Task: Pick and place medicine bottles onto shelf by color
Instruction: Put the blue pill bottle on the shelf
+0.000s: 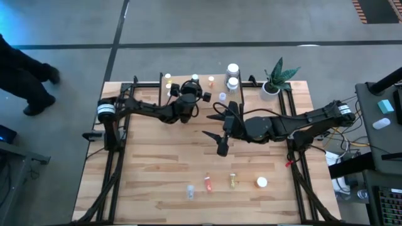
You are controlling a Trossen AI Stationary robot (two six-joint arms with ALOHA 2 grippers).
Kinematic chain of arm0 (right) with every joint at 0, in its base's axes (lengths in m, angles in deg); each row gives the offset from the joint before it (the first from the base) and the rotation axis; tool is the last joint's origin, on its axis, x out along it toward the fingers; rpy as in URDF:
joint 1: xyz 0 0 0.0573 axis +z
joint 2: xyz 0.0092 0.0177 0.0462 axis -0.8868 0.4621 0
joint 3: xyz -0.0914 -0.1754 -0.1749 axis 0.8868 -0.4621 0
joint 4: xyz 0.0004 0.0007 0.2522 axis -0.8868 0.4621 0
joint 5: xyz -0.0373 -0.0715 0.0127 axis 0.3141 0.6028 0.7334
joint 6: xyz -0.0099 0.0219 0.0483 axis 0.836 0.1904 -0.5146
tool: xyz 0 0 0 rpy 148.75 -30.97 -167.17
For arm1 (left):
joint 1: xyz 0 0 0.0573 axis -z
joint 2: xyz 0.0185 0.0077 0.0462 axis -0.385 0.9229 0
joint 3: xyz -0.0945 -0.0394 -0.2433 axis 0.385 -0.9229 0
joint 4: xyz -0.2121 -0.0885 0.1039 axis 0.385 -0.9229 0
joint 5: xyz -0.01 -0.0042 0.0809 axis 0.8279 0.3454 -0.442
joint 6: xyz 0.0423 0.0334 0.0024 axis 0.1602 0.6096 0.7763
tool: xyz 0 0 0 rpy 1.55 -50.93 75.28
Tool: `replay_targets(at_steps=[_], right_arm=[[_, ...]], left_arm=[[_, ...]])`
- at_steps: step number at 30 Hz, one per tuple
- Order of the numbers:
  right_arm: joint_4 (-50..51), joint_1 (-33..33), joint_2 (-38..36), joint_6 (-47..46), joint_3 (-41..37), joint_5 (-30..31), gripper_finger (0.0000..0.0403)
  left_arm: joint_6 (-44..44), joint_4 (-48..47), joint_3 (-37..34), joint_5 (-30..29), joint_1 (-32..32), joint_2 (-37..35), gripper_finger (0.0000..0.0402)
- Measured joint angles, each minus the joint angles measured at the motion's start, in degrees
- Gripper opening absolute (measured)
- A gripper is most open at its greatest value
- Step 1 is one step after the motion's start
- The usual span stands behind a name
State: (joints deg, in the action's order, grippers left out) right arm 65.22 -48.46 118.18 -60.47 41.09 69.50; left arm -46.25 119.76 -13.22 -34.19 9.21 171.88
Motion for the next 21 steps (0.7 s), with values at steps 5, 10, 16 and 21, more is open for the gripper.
replay_targets(at_steps=[5, 10, 16, 21], right_arm=[[0.02, 0.0, 0.0, -0.77, -0.07, -0.03, 0.0256], [0.04, 0.0, 0.0, -0.9, -0.45, -0.05, 0.0256], [-0.08, 0.0, 0.0, -0.9, -0.55, -0.05, 0.0256], [-0.09, 0.0, 0.0, -0.91, -0.55, -0.05, 0.0256]], left_arm=[[-6.15, -2.89, 0.04, -0.59, -1.72, 1.13, 0.009], [-9.26, -5.2, 0.03, -0.49, -2.27, 1.0, 0.009], [-9.22, -5.14, 0.04, 2.03, -2.25, 1.0, 0.009], [-9.46, -6.28, 0.02, 2.04, -2.36, 1.0, 0.009]])
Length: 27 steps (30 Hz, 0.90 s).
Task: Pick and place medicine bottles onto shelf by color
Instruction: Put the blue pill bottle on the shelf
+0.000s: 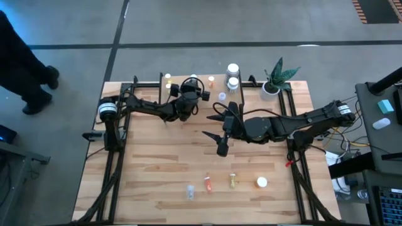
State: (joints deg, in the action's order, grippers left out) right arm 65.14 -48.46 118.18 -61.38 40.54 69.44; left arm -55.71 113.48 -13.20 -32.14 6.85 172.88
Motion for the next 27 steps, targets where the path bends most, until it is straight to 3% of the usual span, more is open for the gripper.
replay_targets(at_steps=[3, 10, 22, 27], right_arm=[[0.0, 0.0, 0.0, -0.15, 0.0, 0.0, 0.0256], [0.0, 0.02, 0.0, -0.56, -0.26, -0.07, 0.0256], [-0.01, 0.09, 0.0, -0.52, -0.35, -0.04, 0.0256], [-0.02, 0.09, 0.0, -0.56, -0.35, -0.04, 0.0256]], left_arm=[[-0.56, -1.39, -0.09, 0.07, -0.26, 0.0, 0.009], [-12.1, -9.57, -0.18, 3.97, -2.3, 0.0, 0.009], [-13.03, -9.55, -0.76, 6.17, -2.51, -0.09, 0.0092], [-13.0, -9.61, -0.76, 6.77, -2.51, -0.11, 0.0121]])
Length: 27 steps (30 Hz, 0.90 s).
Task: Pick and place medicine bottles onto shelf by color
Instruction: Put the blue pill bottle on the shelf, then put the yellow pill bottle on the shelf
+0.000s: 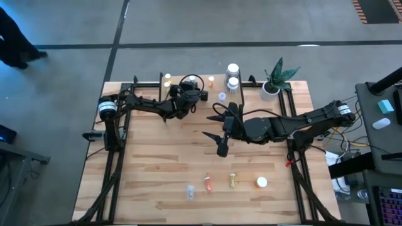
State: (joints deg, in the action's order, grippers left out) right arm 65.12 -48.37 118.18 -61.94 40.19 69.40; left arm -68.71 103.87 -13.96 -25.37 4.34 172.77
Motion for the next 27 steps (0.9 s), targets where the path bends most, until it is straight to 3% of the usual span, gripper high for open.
replay_targets(at_steps=[12, 27], right_arm=[[0.0, 0.0, 0.0, 0.0, 0.0, 0.0, 0.0256], [-0.01, 0.01, 0.01, -0.51, 0.0, 0.0, 0.0256]], left_arm=[[1.17, -0.1, 0.02, 3.47, 1.22, -0.07, 0.0211], [2.19, -2.14, -1.74, 1.16, 5.19, -1.08, 0.0218]])
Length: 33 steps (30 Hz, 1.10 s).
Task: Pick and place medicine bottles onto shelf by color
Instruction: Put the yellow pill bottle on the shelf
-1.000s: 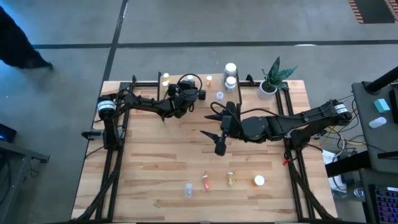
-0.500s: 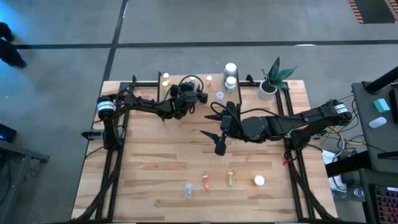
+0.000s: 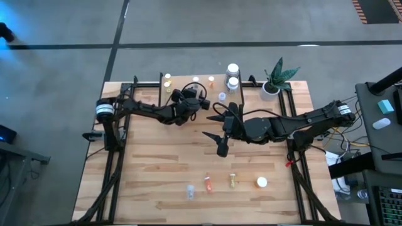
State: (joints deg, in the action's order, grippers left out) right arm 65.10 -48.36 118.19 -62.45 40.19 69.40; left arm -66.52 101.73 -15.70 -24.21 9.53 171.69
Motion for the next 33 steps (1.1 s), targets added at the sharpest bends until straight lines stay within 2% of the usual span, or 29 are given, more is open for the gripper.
replay_targets(at_steps=[7, 14, 18, 24, 28, 31, 33], right_arm=[[0.01, 0.01, -0.01, -0.08, 0.0, 0.0, 0.0256], [-0.35, 0.66, -0.1, 0.25, 0.0, 0.0, 0.0256], [-0.55, 1.41, -0.12, 0.77, 0.0, 0.0, 0.0256], [-1.36, 2.93, -0.68, 2.25, 0.02, -0.02, 0.0256], [-1.34, 3.93, -0.99, 3.1, 0.02, -0.04, 0.0256], [-1.65, 4.43, -1.16, 3.72, 0.02, -0.04, 0.0256], [-1.65, 4.67, -1.18, 3.7, 0.02, -0.12, 0.0256]], left_arm=[[0.97, -3.13, -2.29, -0.25, 3.48, -3.08, 0.0218], [9.49, -4.75, -6.33, -2.25, 10.42, -8.09, 0.0218], [16.16, -6.33, -9.2, -3.2, 14.93, -13.29, 0.0218], [16.77, -19.27, -12.63, -4.93, 22.53, -25.05, 0.0218], [13.05, -30.04, -14.3, -7.78, 28.21, -35.01, 0.0218], [8.68, -41.76, -14.3, -8.69, 30.9, -42.09, 0.0218], [4.24, -51.84, -13.78, -5.77, 31.59, -46.23, 0.0218]])
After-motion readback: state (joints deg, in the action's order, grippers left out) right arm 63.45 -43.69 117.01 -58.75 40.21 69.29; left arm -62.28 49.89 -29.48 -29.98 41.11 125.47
